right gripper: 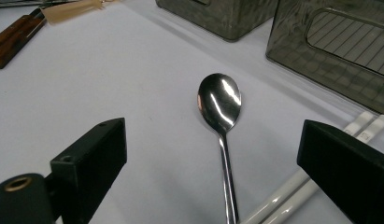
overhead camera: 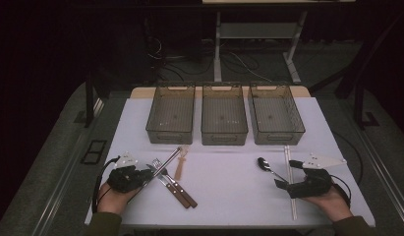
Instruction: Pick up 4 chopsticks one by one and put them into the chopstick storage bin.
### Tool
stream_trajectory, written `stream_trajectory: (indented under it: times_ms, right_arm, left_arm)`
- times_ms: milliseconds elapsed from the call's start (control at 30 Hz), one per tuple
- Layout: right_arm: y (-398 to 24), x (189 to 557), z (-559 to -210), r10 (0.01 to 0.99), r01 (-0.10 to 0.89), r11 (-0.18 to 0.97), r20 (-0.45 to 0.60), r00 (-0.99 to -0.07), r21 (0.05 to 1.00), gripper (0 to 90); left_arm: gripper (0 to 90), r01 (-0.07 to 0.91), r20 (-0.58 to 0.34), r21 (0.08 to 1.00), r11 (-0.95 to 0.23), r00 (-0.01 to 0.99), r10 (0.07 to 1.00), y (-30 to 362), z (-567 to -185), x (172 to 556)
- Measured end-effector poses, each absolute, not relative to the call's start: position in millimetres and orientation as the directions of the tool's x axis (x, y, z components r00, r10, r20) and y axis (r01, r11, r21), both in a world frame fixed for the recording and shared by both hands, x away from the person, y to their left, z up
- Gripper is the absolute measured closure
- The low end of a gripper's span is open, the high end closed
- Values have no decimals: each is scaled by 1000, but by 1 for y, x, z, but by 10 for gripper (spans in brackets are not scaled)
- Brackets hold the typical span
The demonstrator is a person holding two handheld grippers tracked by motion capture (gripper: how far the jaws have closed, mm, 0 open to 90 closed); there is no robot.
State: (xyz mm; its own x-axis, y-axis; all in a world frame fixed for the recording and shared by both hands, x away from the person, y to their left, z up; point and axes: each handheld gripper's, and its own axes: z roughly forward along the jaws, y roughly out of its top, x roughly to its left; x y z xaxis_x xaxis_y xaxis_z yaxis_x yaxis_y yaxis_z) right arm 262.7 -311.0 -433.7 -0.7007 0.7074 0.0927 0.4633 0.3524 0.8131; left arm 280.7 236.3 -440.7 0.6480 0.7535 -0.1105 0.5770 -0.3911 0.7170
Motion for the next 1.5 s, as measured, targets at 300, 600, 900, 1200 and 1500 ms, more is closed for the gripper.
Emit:
stream_trajectory:
  times_ms: [300, 600, 900, 1200, 1500]
  right_arm:
    - [-311, 263, -434, 707, 463, 353, 92, -702, 813, 83]
    - [-310, 263, -434, 705, 464, 353, 94, -703, 812, 83]
    - [-310, 263, -434, 704, 463, 356, 93, -704, 812, 83]
    - [-310, 262, -434, 703, 462, 357, 92, -705, 812, 83]
    - [-310, 262, -434, 703, 460, 356, 91, -705, 813, 83]
  left_arm:
    - [794, 568, -93, 710, -415, 660, 745, 231, -443, 285]
    - [790, 566, -79, 704, -428, 661, 746, 229, -446, 285]
    - [780, 544, -37, 710, -447, 663, 748, 225, -448, 281]
    - [840, 540, -43, 722, -432, 659, 751, 225, -450, 280]
    - [851, 559, -69, 722, -408, 644, 762, 227, -449, 281]
